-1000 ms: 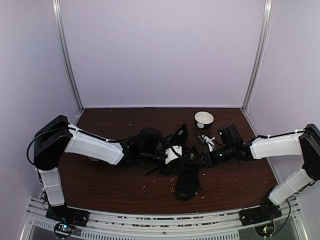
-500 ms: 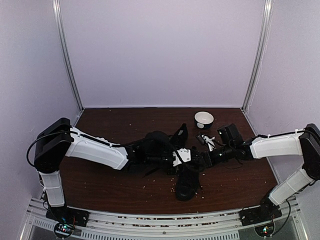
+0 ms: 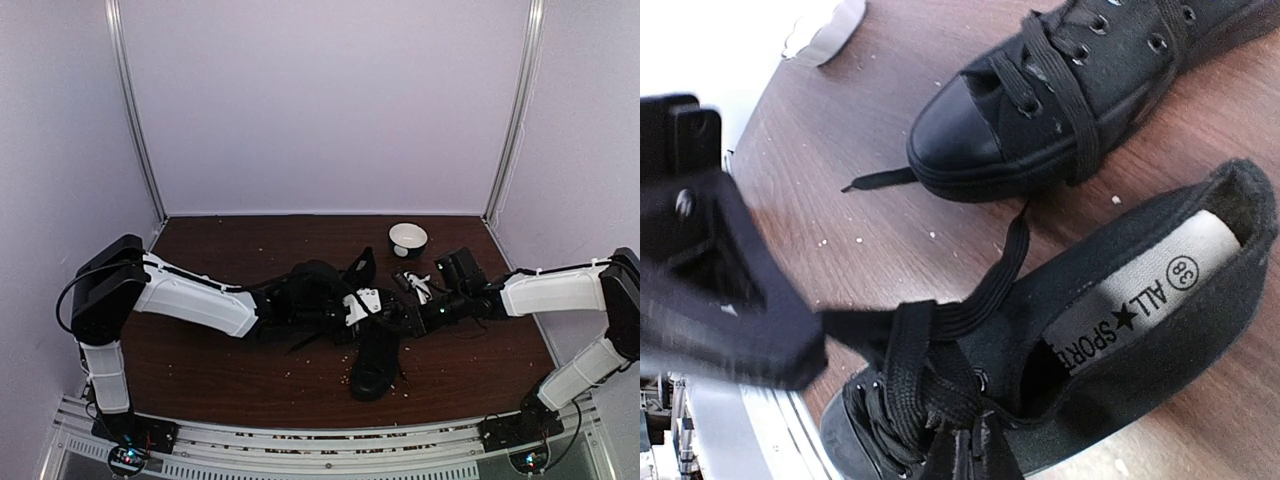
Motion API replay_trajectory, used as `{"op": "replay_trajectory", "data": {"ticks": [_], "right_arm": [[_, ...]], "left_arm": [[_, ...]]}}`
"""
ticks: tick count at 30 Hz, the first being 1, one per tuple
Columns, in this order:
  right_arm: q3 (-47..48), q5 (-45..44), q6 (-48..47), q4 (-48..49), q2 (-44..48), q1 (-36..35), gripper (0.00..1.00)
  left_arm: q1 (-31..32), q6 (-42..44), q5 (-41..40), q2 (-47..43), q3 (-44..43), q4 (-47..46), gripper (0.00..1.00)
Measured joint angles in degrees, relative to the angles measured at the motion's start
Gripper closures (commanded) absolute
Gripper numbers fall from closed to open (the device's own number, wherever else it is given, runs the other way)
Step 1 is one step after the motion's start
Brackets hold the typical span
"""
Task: Tie the shoes
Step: Tie the loops with the shoelace on the shoe.
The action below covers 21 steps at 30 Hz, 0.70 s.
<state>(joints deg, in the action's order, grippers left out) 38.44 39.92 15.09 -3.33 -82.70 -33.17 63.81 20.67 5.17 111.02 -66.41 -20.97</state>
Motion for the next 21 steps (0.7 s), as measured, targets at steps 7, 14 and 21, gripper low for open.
{"op": "replay_trajectory", "data": {"ticks": [7, 14, 21], "right_arm": [[0.7, -1.4, -0.4, -4.9, 1.9, 0.2, 1.00], [1.4, -2.0, -1.3, -8.8, 2.9, 0.3, 1.00], [2.4, -3.5, -1.6, -12.2, 3.2, 1.3, 0.96]], "left_arm": [[-1.9, -3.9, -1.7, 0.6, 0.0, 0.0, 1.00], [-1.8, -5.2, -1.7, 2.6, -1.2, 1.3, 1.00], [-1.8, -5.6, -1.4, 4.3, -3.0, 2.8, 1.00]]}}
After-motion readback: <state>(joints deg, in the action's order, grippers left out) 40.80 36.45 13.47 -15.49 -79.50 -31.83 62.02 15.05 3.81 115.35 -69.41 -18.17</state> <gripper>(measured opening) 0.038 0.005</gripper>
